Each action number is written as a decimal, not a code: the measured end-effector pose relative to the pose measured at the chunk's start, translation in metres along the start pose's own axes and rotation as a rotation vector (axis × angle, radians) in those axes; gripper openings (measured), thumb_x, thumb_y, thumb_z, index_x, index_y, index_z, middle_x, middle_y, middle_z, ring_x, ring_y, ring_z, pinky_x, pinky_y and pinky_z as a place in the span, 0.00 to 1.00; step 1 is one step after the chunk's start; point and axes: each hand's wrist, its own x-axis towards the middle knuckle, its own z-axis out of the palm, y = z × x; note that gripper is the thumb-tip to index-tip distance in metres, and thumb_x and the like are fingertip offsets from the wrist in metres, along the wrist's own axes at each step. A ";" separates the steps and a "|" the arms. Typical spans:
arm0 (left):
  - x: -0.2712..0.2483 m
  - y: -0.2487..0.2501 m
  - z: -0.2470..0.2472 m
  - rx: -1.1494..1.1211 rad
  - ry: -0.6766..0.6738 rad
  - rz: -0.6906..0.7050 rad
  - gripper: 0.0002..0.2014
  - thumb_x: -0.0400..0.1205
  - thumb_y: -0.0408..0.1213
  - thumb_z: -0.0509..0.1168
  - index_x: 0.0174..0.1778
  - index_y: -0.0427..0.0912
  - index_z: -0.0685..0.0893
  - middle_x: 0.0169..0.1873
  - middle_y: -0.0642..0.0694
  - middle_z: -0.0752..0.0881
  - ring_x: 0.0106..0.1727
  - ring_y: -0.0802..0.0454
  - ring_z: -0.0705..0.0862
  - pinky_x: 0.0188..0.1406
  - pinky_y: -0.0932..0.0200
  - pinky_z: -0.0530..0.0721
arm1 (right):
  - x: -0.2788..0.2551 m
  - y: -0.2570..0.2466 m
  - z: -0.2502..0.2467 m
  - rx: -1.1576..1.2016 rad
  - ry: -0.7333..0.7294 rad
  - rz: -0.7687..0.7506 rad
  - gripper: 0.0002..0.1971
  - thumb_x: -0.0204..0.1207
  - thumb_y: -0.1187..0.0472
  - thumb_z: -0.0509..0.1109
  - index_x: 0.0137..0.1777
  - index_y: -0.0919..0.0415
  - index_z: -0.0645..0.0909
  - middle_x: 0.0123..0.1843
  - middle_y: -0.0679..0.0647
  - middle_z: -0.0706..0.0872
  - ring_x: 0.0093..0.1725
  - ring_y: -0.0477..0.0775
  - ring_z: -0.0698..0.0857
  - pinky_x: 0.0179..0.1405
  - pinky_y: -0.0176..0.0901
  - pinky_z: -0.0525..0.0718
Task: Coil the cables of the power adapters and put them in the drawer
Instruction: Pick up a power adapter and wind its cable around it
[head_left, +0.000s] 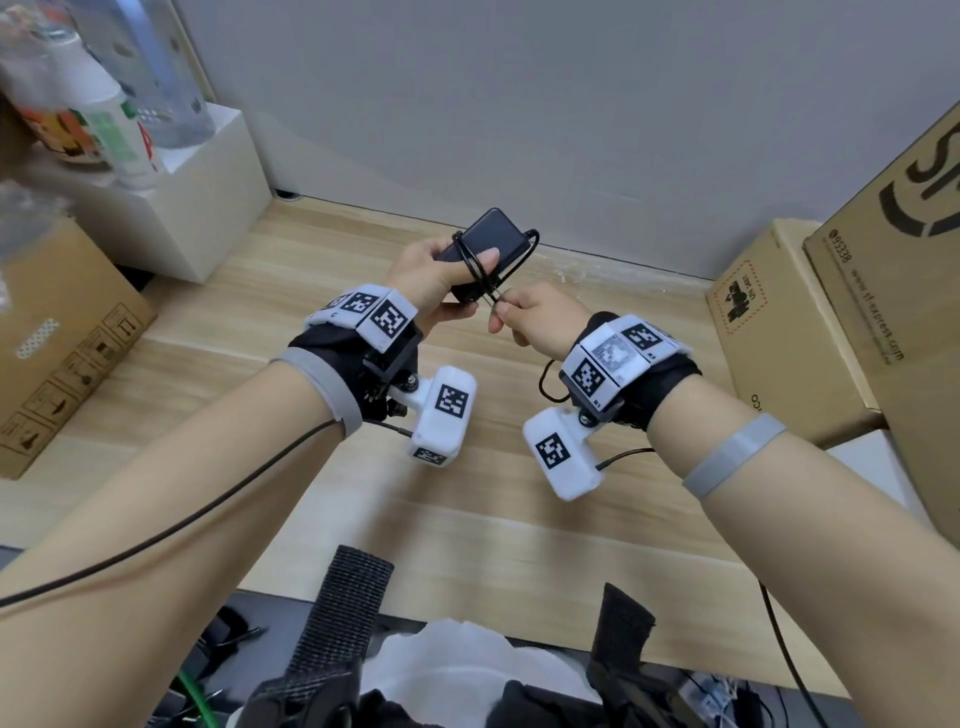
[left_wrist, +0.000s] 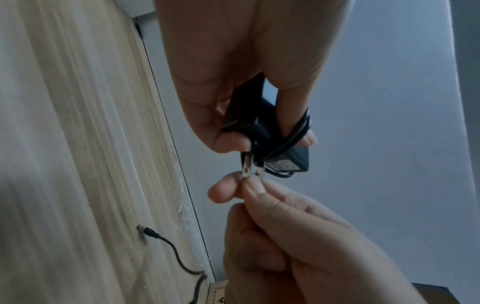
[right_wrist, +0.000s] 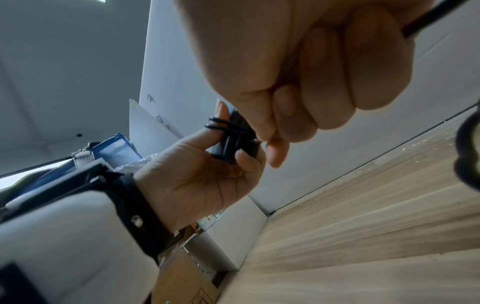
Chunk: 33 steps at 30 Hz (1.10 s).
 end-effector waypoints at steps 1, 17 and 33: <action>0.001 -0.001 0.001 0.001 0.007 -0.001 0.09 0.77 0.35 0.70 0.49 0.40 0.77 0.35 0.47 0.79 0.34 0.55 0.78 0.28 0.63 0.81 | 0.000 -0.001 0.000 0.004 -0.004 0.012 0.13 0.83 0.60 0.55 0.42 0.57 0.80 0.28 0.49 0.74 0.28 0.44 0.71 0.29 0.35 0.66; 0.000 -0.016 -0.005 0.553 -0.149 0.000 0.16 0.66 0.30 0.78 0.39 0.48 0.79 0.33 0.51 0.82 0.30 0.56 0.79 0.23 0.66 0.77 | -0.006 -0.012 -0.020 -0.014 0.185 -0.127 0.08 0.63 0.56 0.81 0.30 0.55 0.84 0.26 0.42 0.78 0.28 0.40 0.75 0.31 0.33 0.72; -0.004 0.006 -0.003 -0.067 -0.288 0.078 0.34 0.53 0.41 0.84 0.53 0.39 0.79 0.34 0.50 0.87 0.32 0.53 0.85 0.29 0.62 0.82 | -0.006 0.015 -0.014 0.465 0.305 -0.006 0.07 0.81 0.63 0.62 0.43 0.56 0.80 0.24 0.46 0.72 0.11 0.37 0.69 0.12 0.24 0.65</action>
